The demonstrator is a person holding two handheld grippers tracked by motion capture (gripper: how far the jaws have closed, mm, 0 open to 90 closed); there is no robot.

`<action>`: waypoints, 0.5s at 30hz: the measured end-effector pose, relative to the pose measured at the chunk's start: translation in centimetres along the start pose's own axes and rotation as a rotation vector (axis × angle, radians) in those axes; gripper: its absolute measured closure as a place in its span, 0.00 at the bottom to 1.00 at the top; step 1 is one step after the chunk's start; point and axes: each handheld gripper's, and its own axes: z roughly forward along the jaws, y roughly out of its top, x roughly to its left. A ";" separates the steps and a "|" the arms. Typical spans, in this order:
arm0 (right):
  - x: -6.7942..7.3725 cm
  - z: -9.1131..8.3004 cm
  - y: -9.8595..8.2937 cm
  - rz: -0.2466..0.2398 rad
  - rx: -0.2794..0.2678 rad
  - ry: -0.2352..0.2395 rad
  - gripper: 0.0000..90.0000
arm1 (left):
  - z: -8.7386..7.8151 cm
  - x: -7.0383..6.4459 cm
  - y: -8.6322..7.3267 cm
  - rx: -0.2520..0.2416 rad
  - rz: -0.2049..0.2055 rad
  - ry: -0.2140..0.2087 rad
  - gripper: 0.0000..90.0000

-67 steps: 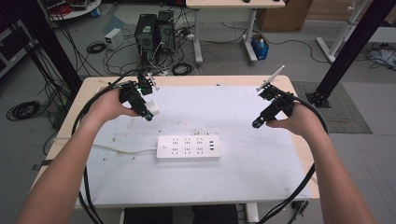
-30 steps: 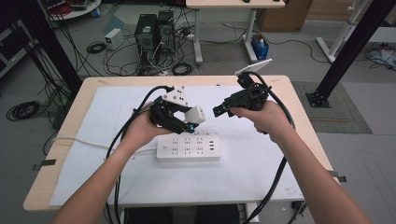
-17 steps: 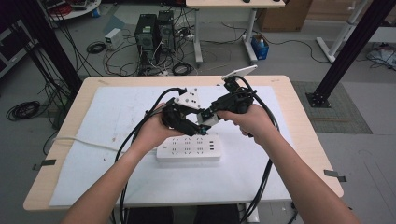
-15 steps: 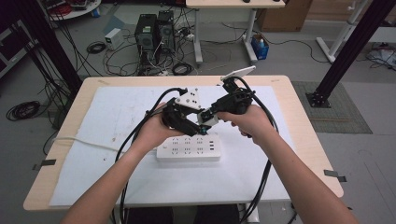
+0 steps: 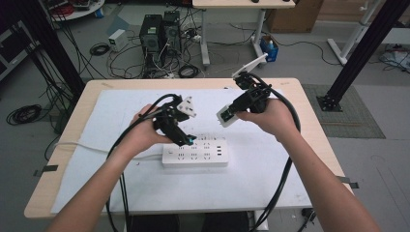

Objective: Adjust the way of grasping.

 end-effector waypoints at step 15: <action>1.4 0.4 0.1 -0.299 0.183 -0.207 0.69 | -2.1 4.7 -8.0 0.345 -0.220 -0.018 0.24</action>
